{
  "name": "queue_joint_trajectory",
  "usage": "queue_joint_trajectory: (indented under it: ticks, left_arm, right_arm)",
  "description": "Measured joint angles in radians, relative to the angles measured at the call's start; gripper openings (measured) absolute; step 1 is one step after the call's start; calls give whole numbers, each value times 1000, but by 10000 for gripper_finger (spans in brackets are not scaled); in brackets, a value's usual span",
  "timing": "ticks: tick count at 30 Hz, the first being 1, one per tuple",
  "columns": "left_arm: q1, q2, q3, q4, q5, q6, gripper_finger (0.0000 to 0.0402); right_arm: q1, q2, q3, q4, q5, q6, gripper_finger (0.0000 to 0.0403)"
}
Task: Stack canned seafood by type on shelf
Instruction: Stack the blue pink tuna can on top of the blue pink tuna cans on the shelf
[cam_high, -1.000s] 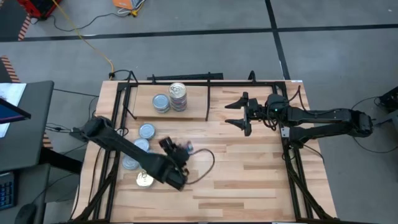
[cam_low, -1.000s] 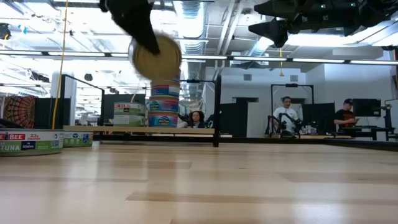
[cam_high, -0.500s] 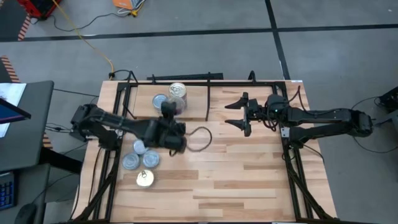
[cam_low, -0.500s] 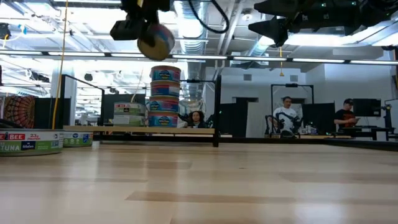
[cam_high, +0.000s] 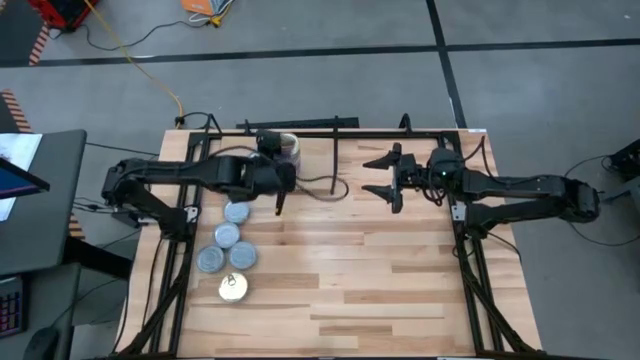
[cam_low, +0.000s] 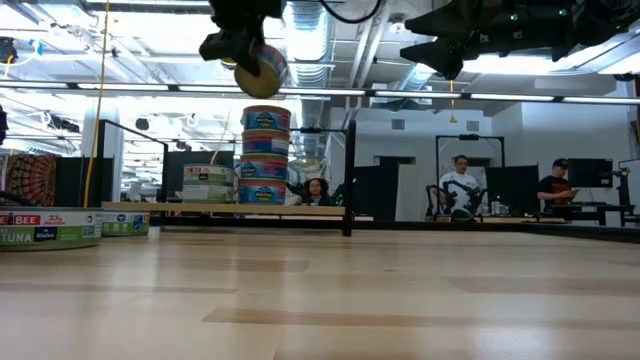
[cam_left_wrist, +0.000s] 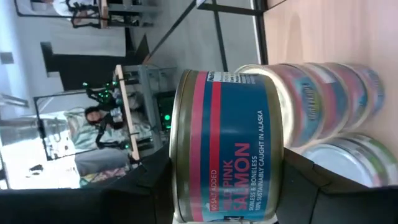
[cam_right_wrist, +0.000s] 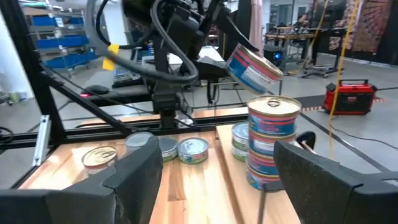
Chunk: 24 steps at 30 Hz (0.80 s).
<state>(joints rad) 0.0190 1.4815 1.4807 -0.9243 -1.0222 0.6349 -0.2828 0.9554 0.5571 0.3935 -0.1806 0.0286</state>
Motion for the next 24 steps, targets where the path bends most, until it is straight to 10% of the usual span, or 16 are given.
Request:
queue_joint_trajectory:
  ticks: [24]
  left_arm:
    - [201, 9, 0, 178, 259, 274, 191]
  right_arm:
    - [-71, -94, 1, -94, 0, -8, 331]
